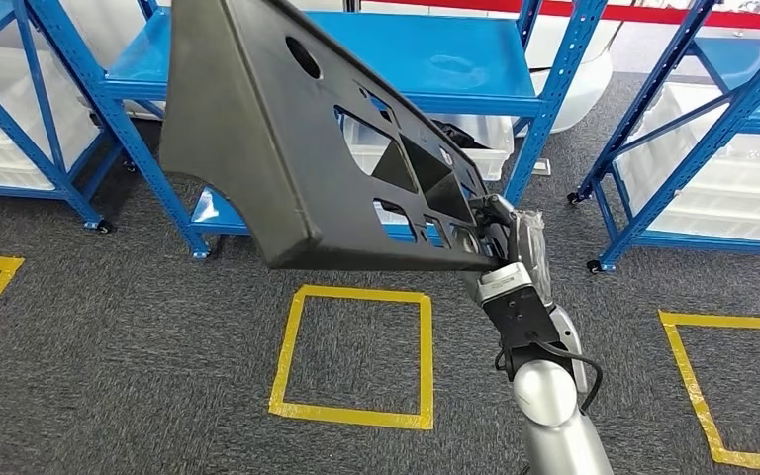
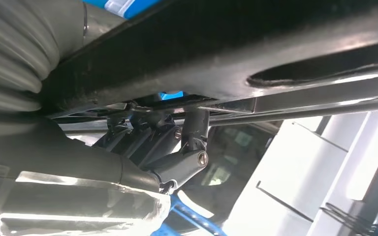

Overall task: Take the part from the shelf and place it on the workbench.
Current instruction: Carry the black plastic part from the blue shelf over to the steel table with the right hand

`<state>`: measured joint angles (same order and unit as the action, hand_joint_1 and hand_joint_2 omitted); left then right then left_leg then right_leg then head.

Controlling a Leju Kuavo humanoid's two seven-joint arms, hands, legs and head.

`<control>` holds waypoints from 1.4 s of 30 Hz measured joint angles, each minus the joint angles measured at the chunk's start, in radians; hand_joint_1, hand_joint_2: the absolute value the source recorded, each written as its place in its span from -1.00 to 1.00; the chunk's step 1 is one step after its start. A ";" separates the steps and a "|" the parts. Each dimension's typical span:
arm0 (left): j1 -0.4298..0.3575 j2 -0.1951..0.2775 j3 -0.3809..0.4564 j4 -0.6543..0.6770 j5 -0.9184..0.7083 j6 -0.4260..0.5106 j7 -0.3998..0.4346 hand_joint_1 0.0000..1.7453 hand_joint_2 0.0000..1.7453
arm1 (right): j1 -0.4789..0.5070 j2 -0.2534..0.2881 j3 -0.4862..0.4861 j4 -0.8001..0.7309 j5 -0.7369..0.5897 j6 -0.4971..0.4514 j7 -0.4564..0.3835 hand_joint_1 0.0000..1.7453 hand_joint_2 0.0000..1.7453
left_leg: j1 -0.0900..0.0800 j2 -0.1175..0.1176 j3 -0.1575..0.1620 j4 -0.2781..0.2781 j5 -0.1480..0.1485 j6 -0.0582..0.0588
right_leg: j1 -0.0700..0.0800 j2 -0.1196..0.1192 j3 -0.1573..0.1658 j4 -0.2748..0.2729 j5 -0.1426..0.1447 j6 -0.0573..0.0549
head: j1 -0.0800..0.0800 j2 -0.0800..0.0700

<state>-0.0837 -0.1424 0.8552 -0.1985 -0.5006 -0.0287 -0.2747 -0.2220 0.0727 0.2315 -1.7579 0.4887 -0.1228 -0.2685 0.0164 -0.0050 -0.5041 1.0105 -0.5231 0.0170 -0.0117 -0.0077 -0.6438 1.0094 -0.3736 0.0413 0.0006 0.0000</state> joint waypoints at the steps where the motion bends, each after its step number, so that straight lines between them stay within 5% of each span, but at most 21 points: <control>1: -0.001 -0.001 0.003 0.000 0.001 0.001 0.000 -1.00 1.00 | -0.003 0.001 0.001 0.003 -0.002 0.000 0.000 1.00 1.00 | -0.001 0.002 -0.011 -0.003 0.013 0.011 | 0.001 0.001 -0.009 0.006 -0.008 0.003 | -0.001 0.000; 3: -0.003 -0.003 0.008 0.001 0.002 0.006 0.001 -1.00 1.00 | -0.007 0.000 0.002 0.006 -0.004 0.000 0.002 1.00 1.00 | -0.001 0.008 -0.042 -0.008 0.045 0.033 | 0.002 0.004 -0.038 0.069 -0.081 -0.007 | 0.005 0.000; 5: -0.004 -0.003 0.011 0.000 0.001 0.011 0.001 -1.00 1.00 | -0.009 0.000 0.002 0.009 -0.004 0.000 0.005 1.00 1.00 | -0.006 0.012 -0.078 -0.006 0.076 0.043 | 0.000 0.005 -0.065 0.198 -0.178 -0.016 | 0.012 0.000; 6: -0.004 -0.003 0.012 0.000 0.000 0.012 0.001 -1.00 1.00 | -0.009 0.000 0.002 0.010 -0.004 0.000 0.007 1.00 1.00 | -0.009 0.013 -0.096 -0.006 0.090 0.043 | -0.001 0.005 -0.069 0.258 -0.200 -0.012 | 0.013 0.000; 8: -0.004 -0.003 0.015 0.000 -0.002 0.012 0.002 -1.00 1.00 | -0.009 0.000 0.002 0.012 -0.004 0.000 0.009 1.00 1.00 | -0.012 0.014 -0.132 -0.005 0.118 0.042 | -0.001 0.005 -0.033 0.296 -0.179 0.008 | 0.014 0.000; 10: -0.004 -0.004 0.016 0.000 -0.006 0.015 -0.001 -1.00 1.00 | -0.009 0.000 0.002 0.012 -0.004 0.000 0.011 1.00 1.00 | -0.014 0.014 -0.163 -0.005 0.146 0.037 | 0.001 0.005 0.069 0.196 -0.144 0.014 | 0.014 0.000; 12: -0.004 -0.006 0.017 0.000 -0.010 0.021 -0.006 -1.00 1.00 | -0.010 0.002 0.002 0.010 -0.004 -0.001 0.011 1.00 1.00 | -0.016 0.013 -0.178 -0.007 0.169 0.028 | 0.010 0.004 0.191 0.026 -0.168 -0.005 | 0.012 0.000; 14: -0.004 -0.007 0.018 0.001 -0.011 0.028 -0.010 -1.00 1.00 | -0.010 0.004 0.002 0.006 -0.004 -0.003 0.012 1.00 1.00 | -0.014 0.014 -0.179 -0.013 0.190 0.015 | 0.021 0.003 0.237 -0.061 -0.194 -0.024 | 0.011 0.000; 16: -0.003 -0.007 0.020 0.001 -0.012 0.031 -0.011 -1.00 1.00 | -0.010 0.006 0.001 0.005 -0.004 -0.003 0.012 1.00 1.00 | -0.009 0.014 -0.183 -0.013 0.192 0.002 | 0.009 0.003 0.224 -0.065 -0.175 -0.038 | 0.009 0.000; 17: -0.002 -0.007 0.021 0.001 -0.012 0.031 -0.011 -1.00 1.00 | -0.009 0.006 0.001 0.004 -0.004 -0.003 0.012 1.00 1.00 | -0.006 0.012 -0.191 0.003 0.166 -0.003 | 0.003 0.001 0.216 -0.065 -0.164 -0.049 | 0.006 0.000; 19: -0.001 -0.007 0.022 0.001 -0.012 0.032 -0.011 -1.00 1.00 | -0.007 0.009 0.000 0.004 -0.004 -0.003 0.012 1.00 1.00 | 0.000 0.006 -0.222 0.095 0.067 -0.015 | -0.004 -0.002 0.196 -0.065 -0.140 -0.062 | 0.002 0.000; 21: 0.000 -0.006 0.023 0.001 -0.012 0.032 -0.011 -1.00 1.00 | -0.004 0.011 0.000 0.004 -0.004 -0.003 0.012 1.00 1.00 | 0.007 0.003 -0.256 0.229 -0.004 -0.029 | -0.005 -0.003 0.174 -0.062 -0.118 -0.061 | 0.000 0.000; 22: 0.000 -0.005 0.023 0.001 -0.012 0.032 -0.011 -1.00 1.00 | -0.001 0.011 0.000 0.005 -0.004 -0.003 0.012 1.00 1.00 | 0.012 0.003 -0.258 0.269 -0.006 -0.036 | -0.007 -0.003 0.163 -0.059 -0.110 -0.055 | 0.000 0.000; 24: 0.001 -0.005 0.025 0.001 -0.012 0.032 -0.011 -1.00 1.00 | 0.004 0.011 0.000 0.005 -0.004 -0.003 0.012 1.00 1.00 | 0.023 0.004 -0.200 0.228 0.029 -0.050 | -0.016 -0.003 0.141 -0.047 -0.101 -0.044 | 0.000 0.000; 26: 0.000 -0.006 0.027 0.001 -0.012 0.032 -0.012 -1.00 1.00 | 0.004 0.011 -0.001 0.004 -0.004 -0.004 0.012 1.00 1.00 | 0.033 0.003 -0.104 0.097 0.051 -0.063 | -0.020 -0.003 0.119 -0.023 -0.102 -0.034 | -0.004 0.000; 28: 0.000 -0.007 0.029 0.001 -0.012 0.032 -0.012 -1.00 1.00 | 0.004 0.012 -0.001 0.004 -0.004 -0.004 0.012 1.00 1.00 | 0.035 -0.001 -0.065 0.033 0.048 -0.056 | -0.012 -0.002 0.101 -0.004 -0.103 -0.021 | -0.006 0.000; 33: -0.001 -0.007 0.032 0.001 -0.013 0.031 -0.012 -1.00 1.00 | 0.004 0.013 -0.001 0.002 -0.004 -0.004 0.012 1.00 1.00 | 0.023 0.000 -0.089 0.028 0.061 -0.010 | -0.006 0.001 0.070 0.023 -0.108 0.005 | 0.000 0.000; 35: -0.001 -0.007 0.032 0.001 -0.015 0.030 -0.013 -1.00 1.00 | 0.006 0.012 -0.003 0.001 -0.004 -0.005 0.012 1.00 1.00 | 0.021 0.003 -0.103 0.025 0.074 0.010 | -0.011 0.003 0.021 0.120 -0.164 0.000 | 0.003 0.000; 38: 0.000 -0.006 0.032 0.000 -0.020 0.025 -0.015 -1.00 1.00 | 0.015 0.009 -0.007 -0.001 -0.003 -0.006 0.013 1.00 1.00 | 0.012 0.003 -0.125 0.025 0.090 0.020 | -0.009 0.003 -0.043 0.287 -0.237 -0.001 | 0.006 0.000; 40: 0.000 -0.006 0.032 0.000 -0.026 0.019 -0.017 -1.00 1.00 | 0.021 0.008 -0.009 -0.005 -0.001 -0.007 0.014 1.00 1.00 | 0.005 0.002 -0.135 0.026 0.101 0.020 | -0.006 0.004 -0.002 0.241 -0.220 0.006 | 0.007 0.000; 42: 0.000 -0.006 0.032 0.000 -0.031 0.014 -0.021 -1.00 1.00 | 0.024 0.007 -0.011 -0.013 0.005 -0.008 0.015 1.00 1.00 | 0.000 0.002 -0.140 0.026 0.110 0.015 | -0.001 0.004 0.087 0.093 -0.179 0.004 | 0.006 0.000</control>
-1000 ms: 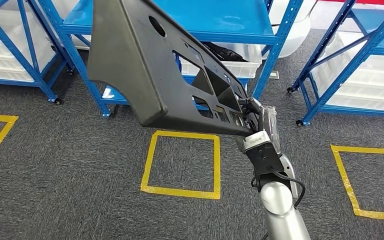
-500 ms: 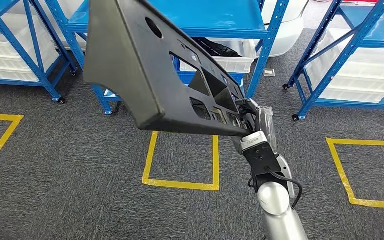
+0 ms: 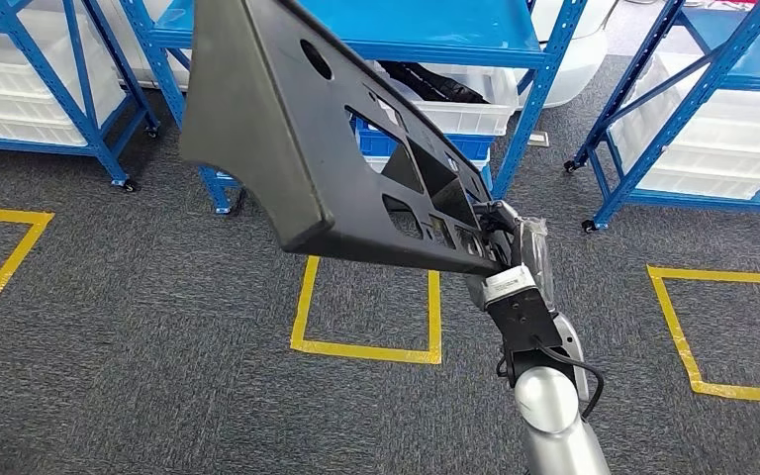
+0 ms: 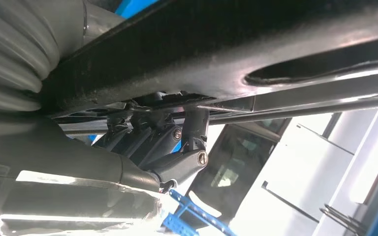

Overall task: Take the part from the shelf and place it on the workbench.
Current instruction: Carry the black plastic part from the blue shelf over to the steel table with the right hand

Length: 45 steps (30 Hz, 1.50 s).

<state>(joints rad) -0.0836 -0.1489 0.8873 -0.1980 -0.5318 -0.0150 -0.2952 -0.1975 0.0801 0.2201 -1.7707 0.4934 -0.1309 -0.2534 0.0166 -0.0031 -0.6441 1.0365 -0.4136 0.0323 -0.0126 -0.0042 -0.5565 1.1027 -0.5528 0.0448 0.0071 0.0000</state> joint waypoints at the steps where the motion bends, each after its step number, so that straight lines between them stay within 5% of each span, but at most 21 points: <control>1: 0.000 0.000 0.000 0.000 -0.002 -0.002 -0.002 -1.00 1.00 | 0.001 0.000 -0.002 -0.004 0.003 -0.001 0.001 1.00 1.00 | -0.002 0.000 -0.001 0.000 0.003 -0.004 | 0.004 0.000 0.031 -0.057 0.015 -0.006 | -0.001 0.000; 3: 0.000 0.000 0.000 0.000 -0.004 -0.005 -0.004 -1.00 1.00 | 0.002 0.000 -0.004 -0.009 0.007 -0.001 0.002 1.00 1.00 | -0.006 0.000 -0.002 0.001 0.007 -0.009 | 0.011 0.000 0.045 -0.097 0.023 -0.017 | -0.002 0.000; 13: 0.000 0.000 0.000 0.000 -0.006 -0.006 -0.005 -1.00 1.00 | 0.002 0.000 -0.005 -0.012 0.009 -0.002 0.003 1.00 1.00 | -0.007 0.001 -0.004 0.002 0.002 -0.007 | 0.007 0.001 0.044 -0.099 0.028 -0.021 | -0.002 0.000; 19: 0.001 -0.001 0.000 0.000 -0.016 -0.016 -0.011 -1.00 1.00 | 0.013 -0.001 -0.018 -0.016 0.032 0.006 0.000 1.00 1.00 | 0.005 0.000 -0.006 -0.010 0.024 -0.019 | 0.017 0.001 0.035 -0.097 0.042 -0.040 | -0.006 0.000; 27: 0.001 -0.001 0.001 0.000 -0.019 -0.015 -0.012 -1.00 1.00 | 0.012 0.000 -0.022 -0.016 0.093 0.003 0.010 1.00 1.00 | 0.005 0.000 -0.010 -0.010 0.025 -0.020 | 0.017 0.001 0.031 -0.098 0.042 -0.040 | -0.005 0.000; 33: 0.001 -0.001 0.007 0.000 -0.013 -0.011 -0.012 -1.00 1.00 | 0.013 0.006 -0.023 -0.005 0.112 0.002 0.004 1.00 1.00 | -0.001 -0.001 -0.015 -0.007 0.024 -0.016 | 0.008 0.001 0.035 -0.098 0.045 -0.035 | -0.006 0.000; 37: 0.001 -0.003 0.010 0.000 -0.013 -0.007 -0.012 -1.00 1.00 | 0.015 0.008 -0.023 0.001 0.114 -0.001 -0.002 1.00 1.00 | 0.000 -0.002 -0.012 -0.024 0.033 -0.001 | 0.008 0.000 0.032 -0.096 0.042 -0.025 | -0.005 0.000; 39: 0.001 -0.005 0.010 0.000 -0.013 -0.006 -0.011 -1.00 1.00 | 0.017 0.008 -0.023 0.002 0.114 -0.006 -0.004 1.00 1.00 | 0.008 -0.002 -0.006 -0.040 0.042 0.007 | 0.007 0.000 0.006 -0.037 0.003 -0.024 | -0.003 0.000; 41: 0.001 -0.006 0.010 0.000 -0.014 -0.005 -0.010 -1.00 1.00 | 0.023 0.006 -0.023 0.005 0.115 -0.011 -0.006 1.00 1.00 | 0.009 -0.006 -0.010 -0.042 0.046 0.008 | 0.001 0.001 -0.053 0.091 -0.059 -0.026 | -0.002 0.000; 43: 0.002 -0.006 0.012 0.000 -0.017 -0.004 -0.009 -1.00 1.00 | 0.035 0.003 -0.025 0.008 0.114 -0.015 -0.006 1.00 1.00 | 0.012 -0.015 -0.018 -0.041 0.051 0.001 | -0.008 0.001 -0.088 0.172 -0.086 -0.016 | -0.002 0.000; 45: 0.002 -0.007 0.014 0.000 -0.019 -0.004 -0.009 -1.00 1.00 | 0.044 0.001 -0.027 0.010 0.114 -0.016 -0.007 1.00 1.00 | 0.019 -0.028 -0.025 -0.040 0.059 -0.010 | -0.019 0.004 -0.044 0.096 -0.050 0.008 | -0.002 0.000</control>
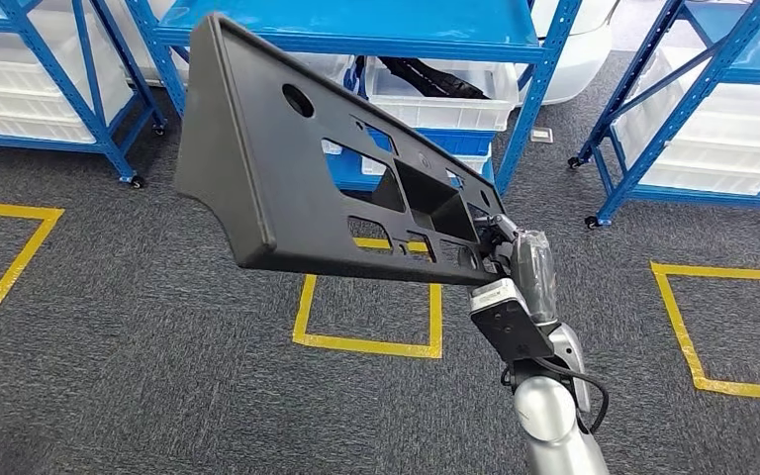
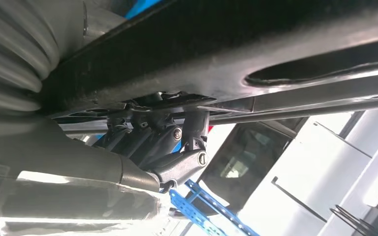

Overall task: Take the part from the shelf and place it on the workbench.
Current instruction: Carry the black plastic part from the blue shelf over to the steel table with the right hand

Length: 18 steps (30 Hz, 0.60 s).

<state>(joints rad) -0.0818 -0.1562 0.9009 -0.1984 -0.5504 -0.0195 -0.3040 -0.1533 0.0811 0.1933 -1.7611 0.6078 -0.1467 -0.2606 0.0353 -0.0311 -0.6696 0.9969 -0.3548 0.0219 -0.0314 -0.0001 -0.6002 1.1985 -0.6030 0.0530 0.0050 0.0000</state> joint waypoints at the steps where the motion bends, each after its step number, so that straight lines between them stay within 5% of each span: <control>1: 0.000 -0.001 0.000 0.000 0.000 0.000 0.000 -1.00 1.00 | 0.002 -0.001 0.000 0.000 0.000 0.000 -0.001 1.00 1.00 | 0.003 -0.006 -0.003 0.002 0.004 -0.007 | -0.007 0.007 0.041 -0.076 0.026 0.012 | 0.001 0.000; 3: 0.000 0.000 0.001 -0.001 -0.001 0.000 0.000 -1.00 1.00 | 0.004 -0.002 0.000 0.001 0.000 -0.002 -0.003 1.00 1.00 | 0.004 -0.019 -0.008 0.004 0.011 -0.024 | -0.009 0.023 0.090 -0.176 0.062 0.012 | 0.002 0.000; 7: 0.005 0.000 0.001 -0.001 -0.002 0.000 0.000 -1.00 1.00 | 0.009 -0.002 -0.003 0.002 0.000 -0.005 -0.005 1.00 1.00 | 0.009 -0.026 -0.012 -0.001 0.020 -0.051 | 0.001 0.014 0.088 -0.185 0.082 -0.036 | -0.001 0.000; 10: 0.008 0.000 0.002 -0.001 -0.002 0.000 0.000 -1.00 1.00 | 0.012 -0.001 -0.004 0.003 0.000 -0.007 -0.005 1.00 1.00 | 0.011 0.013 -0.058 0.119 -0.073 -0.051 | 0.005 -0.005 0.082 -0.186 0.098 -0.061 | -0.005 0.000; 12: 0.009 0.000 0.002 -0.001 -0.002 0.000 0.000 -1.00 1.00 | 0.018 -0.001 -0.006 0.003 -0.001 -0.010 -0.006 1.00 1.00 | 0.007 0.024 -0.102 0.252 -0.150 -0.048 | 0.014 -0.020 0.074 -0.185 0.104 -0.069 | -0.006 0.000; 13: 0.009 0.000 0.002 -0.001 -0.002 0.000 0.000 -1.00 1.00 | 0.021 -0.001 -0.007 0.003 -0.001 -0.011 -0.006 1.00 1.00 | 0.005 0.026 -0.106 0.286 -0.164 -0.045 | 0.019 -0.029 0.071 -0.185 0.105 -0.071 | -0.007 0.000; 15: 0.010 0.000 0.004 -0.001 -0.002 0.000 0.000 -1.00 1.00 | 0.025 -0.001 -0.007 0.003 -0.003 -0.014 -0.008 1.00 1.00 | 0.000 0.033 -0.061 0.246 -0.144 -0.033 | 0.027 -0.046 0.070 -0.184 0.105 -0.071 | -0.007 0.000; 18: 0.008 0.000 0.010 -0.002 -0.001 0.002 -0.002 -1.00 1.00 | 0.024 -0.001 -0.007 0.003 -0.008 -0.016 -0.013 1.00 1.00 | -0.020 0.079 0.051 0.073 -0.098 -0.005 | 0.038 -0.067 0.074 -0.184 0.102 -0.068 | -0.006 0.000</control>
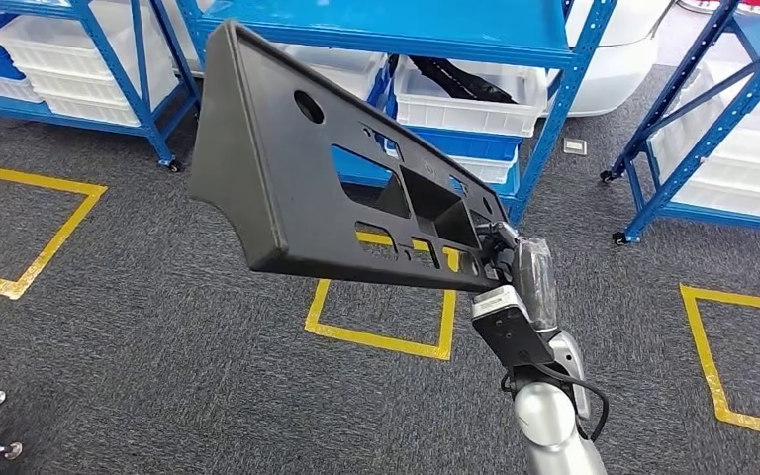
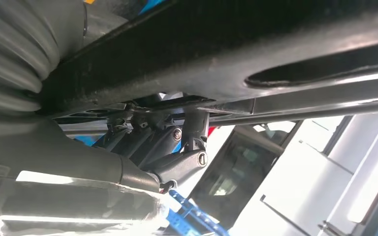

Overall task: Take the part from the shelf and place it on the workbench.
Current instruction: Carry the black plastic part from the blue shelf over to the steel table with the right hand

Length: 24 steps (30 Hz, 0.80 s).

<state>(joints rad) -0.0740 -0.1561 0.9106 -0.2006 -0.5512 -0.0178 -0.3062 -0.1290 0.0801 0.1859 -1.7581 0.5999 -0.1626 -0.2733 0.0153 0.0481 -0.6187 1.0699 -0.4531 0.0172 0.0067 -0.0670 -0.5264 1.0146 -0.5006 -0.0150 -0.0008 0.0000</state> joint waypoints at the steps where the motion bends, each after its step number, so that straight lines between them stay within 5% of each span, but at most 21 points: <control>1: -0.001 0.000 0.002 0.000 0.001 0.000 -0.001 -1.00 1.00 | -0.001 0.000 0.000 0.000 -0.002 0.000 -0.001 1.00 1.00 | -0.006 0.009 0.013 -0.025 0.001 0.005 | 0.003 -0.007 0.000 0.000 -0.001 0.003 | 0.000 0.000; 3: -0.002 0.000 0.006 -0.001 0.002 0.000 -0.003 -1.00 1.00 | -0.002 0.001 0.000 0.001 -0.007 -0.002 -0.002 1.00 1.00 | -0.013 -0.002 0.012 -0.035 0.002 0.010 | 0.004 -0.022 0.001 -0.003 -0.002 0.011 | 0.000 0.000; 5: -0.002 0.000 0.009 -0.001 0.002 0.001 -0.004 -1.00 1.00 | -0.005 0.001 0.000 0.001 -0.009 -0.002 -0.002 1.00 1.00 | -0.008 -0.018 0.012 -0.044 0.012 0.021 | 0.004 -0.010 -0.007 0.015 -0.015 0.020 | 0.000 0.000; 8: -0.003 -0.001 0.010 -0.001 0.002 0.001 -0.004 -1.00 1.00 | -0.005 -0.001 0.000 0.002 -0.011 -0.003 -0.003 1.00 1.00 | -0.004 -0.043 0.006 -0.051 0.025 0.036 | -0.003 0.051 -0.077 0.170 -0.097 0.019 | 0.004 0.000; 11: -0.003 -0.001 0.011 -0.001 0.001 0.001 -0.004 -1.00 1.00 | -0.002 -0.003 -0.001 0.006 -0.011 -0.003 -0.002 1.00 1.00 | -0.005 -0.074 -0.006 -0.051 0.034 0.037 | -0.007 0.062 -0.134 0.298 -0.140 0.028 | 0.005 0.000; 13: -0.003 -0.001 0.011 -0.001 -0.001 0.000 -0.005 -1.00 1.00 | -0.002 -0.005 -0.001 0.006 -0.009 -0.004 -0.001 1.00 1.00 | -0.005 -0.093 -0.010 -0.050 0.040 0.033 | -0.008 0.067 -0.089 0.216 -0.104 0.039 | 0.005 0.000; 15: -0.003 -0.001 0.011 -0.001 -0.005 -0.001 -0.008 -1.00 1.00 | -0.003 -0.006 -0.001 0.005 -0.001 -0.004 0.002 1.00 1.00 | -0.005 -0.111 -0.012 -0.050 0.047 0.027 | -0.007 0.091 -0.014 0.073 -0.054 0.042 | 0.005 0.000; 18: -0.002 -0.004 0.012 -0.001 -0.011 -0.003 -0.012 -1.00 1.00 | -0.004 -0.010 -0.003 0.000 0.011 -0.006 0.008 1.00 1.00 | -0.006 -0.132 -0.016 -0.051 0.055 0.012 | 0.003 0.120 0.024 -0.018 -0.023 0.024 | 0.004 0.000; 20: 0.001 -0.002 0.012 -0.001 -0.012 -0.004 -0.013 -1.00 1.00 | -0.004 -0.012 -0.004 -0.002 0.013 -0.007 0.008 1.00 1.00 | -0.004 -0.142 -0.022 -0.052 0.061 -0.001 | -0.001 0.106 0.025 -0.025 -0.011 0.013 | 0.004 0.000; 22: 0.002 0.000 0.013 -0.001 -0.013 -0.005 -0.014 -1.00 1.00 | -0.004 -0.012 -0.005 -0.004 0.016 -0.009 0.009 1.00 1.00 | -0.003 -0.114 -0.042 -0.016 0.034 -0.008 | -0.017 0.087 0.030 -0.036 0.004 -0.001 | 0.001 0.000; 24: 0.002 0.001 0.014 -0.001 -0.018 -0.005 -0.015 -1.00 1.00 | -0.002 -0.012 -0.006 -0.006 0.024 -0.013 0.011 1.00 1.00 | 0.001 -0.072 -0.091 0.096 -0.037 -0.017 | -0.024 0.066 0.031 -0.040 0.012 -0.010 | -0.002 0.000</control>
<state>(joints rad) -0.0722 -0.1554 0.9249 -0.2016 -0.5694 -0.0225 -0.3216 -0.1312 0.0681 0.1794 -1.7638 0.6243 -0.1756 -0.2626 0.0161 -0.0236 -0.7093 1.1657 -0.4906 0.0002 -0.0168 -0.0011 -0.4954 0.9742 -0.4891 -0.0248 -0.0031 0.0000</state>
